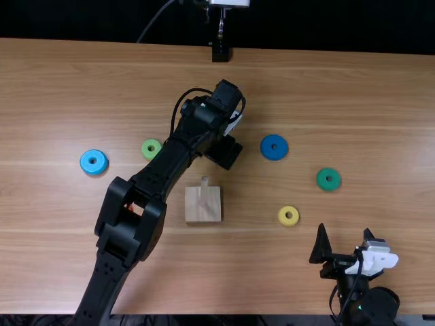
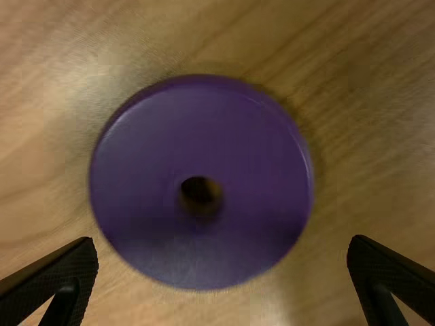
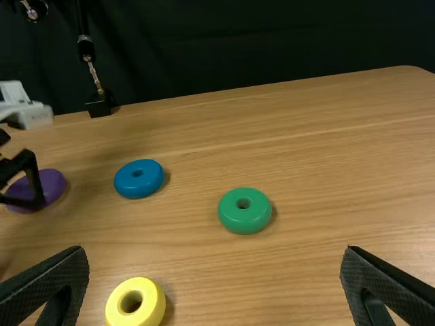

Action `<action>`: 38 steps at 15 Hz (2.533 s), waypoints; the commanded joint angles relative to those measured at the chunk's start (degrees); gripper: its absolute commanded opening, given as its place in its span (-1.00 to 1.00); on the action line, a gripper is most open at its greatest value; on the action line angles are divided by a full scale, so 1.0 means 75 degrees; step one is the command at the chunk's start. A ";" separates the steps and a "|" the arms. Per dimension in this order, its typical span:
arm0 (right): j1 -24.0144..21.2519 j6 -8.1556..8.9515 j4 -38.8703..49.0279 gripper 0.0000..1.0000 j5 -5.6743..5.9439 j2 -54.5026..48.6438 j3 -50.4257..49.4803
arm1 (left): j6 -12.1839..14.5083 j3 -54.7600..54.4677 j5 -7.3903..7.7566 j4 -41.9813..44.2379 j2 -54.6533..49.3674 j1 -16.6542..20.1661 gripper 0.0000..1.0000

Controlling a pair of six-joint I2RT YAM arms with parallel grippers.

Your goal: Build the Hanoi tower: stack the rings onto the peg from bottom to top in this color order: purple, dark blue, light blue, dark green, light green, yellow, orange.

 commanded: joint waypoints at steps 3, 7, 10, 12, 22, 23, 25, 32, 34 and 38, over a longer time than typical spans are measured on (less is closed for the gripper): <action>-0.0097 0.0008 -0.0542 1.00 -0.0012 -0.0098 -0.0490 | 0.0000 0.0372 0.0043 0.0096 0.0322 -0.0093 1.00; -0.0097 0.0022 -0.0542 1.00 -0.0012 -0.0098 -0.0490 | 0.0028 0.0501 0.0043 0.0420 0.0579 -0.0081 1.00; -0.0097 0.0022 -0.0542 1.00 -0.0012 -0.0098 -0.0479 | 0.0042 0.0606 0.0043 0.0420 0.0603 -0.0058 1.00; -0.0097 0.0008 -0.0542 1.00 -0.0012 -0.0098 -0.0490 | 0.0042 0.0606 0.0057 0.0406 0.0615 -0.0022 1.00; -0.0097 0.0022 -0.0542 1.00 -0.0012 -0.0098 -0.0479 | -0.0014 0.1110 -0.0013 -0.1015 0.0134 0.0177 -1.00; -0.0097 0.0022 -0.0542 1.00 -0.0012 -0.0098 -0.0490 | -0.0014 0.1450 -0.0083 -0.1633 0.0064 0.0212 -1.00; -0.0097 0.0008 -0.0542 1.00 -0.0012 -0.0098 -0.0490 | 0.0000 0.1895 -0.0069 -0.2308 -0.0124 0.0317 -1.00; -0.0097 0.0022 -0.0542 1.00 -0.0012 -0.0098 -0.0490 | -0.0028 0.2493 0.0043 -0.3194 -0.1331 0.0435 -1.00; -0.0097 0.0022 -0.0542 1.00 -0.0012 -0.0098 -0.0490 | -0.0140 0.2622 0.0043 -0.3602 -0.1565 0.0435 -1.00; -0.0097 0.0022 -0.0542 1.00 -0.0012 -0.0098 -0.0490 | -0.0436 0.0102 0.0057 -0.2308 -0.3288 0.0446 -1.00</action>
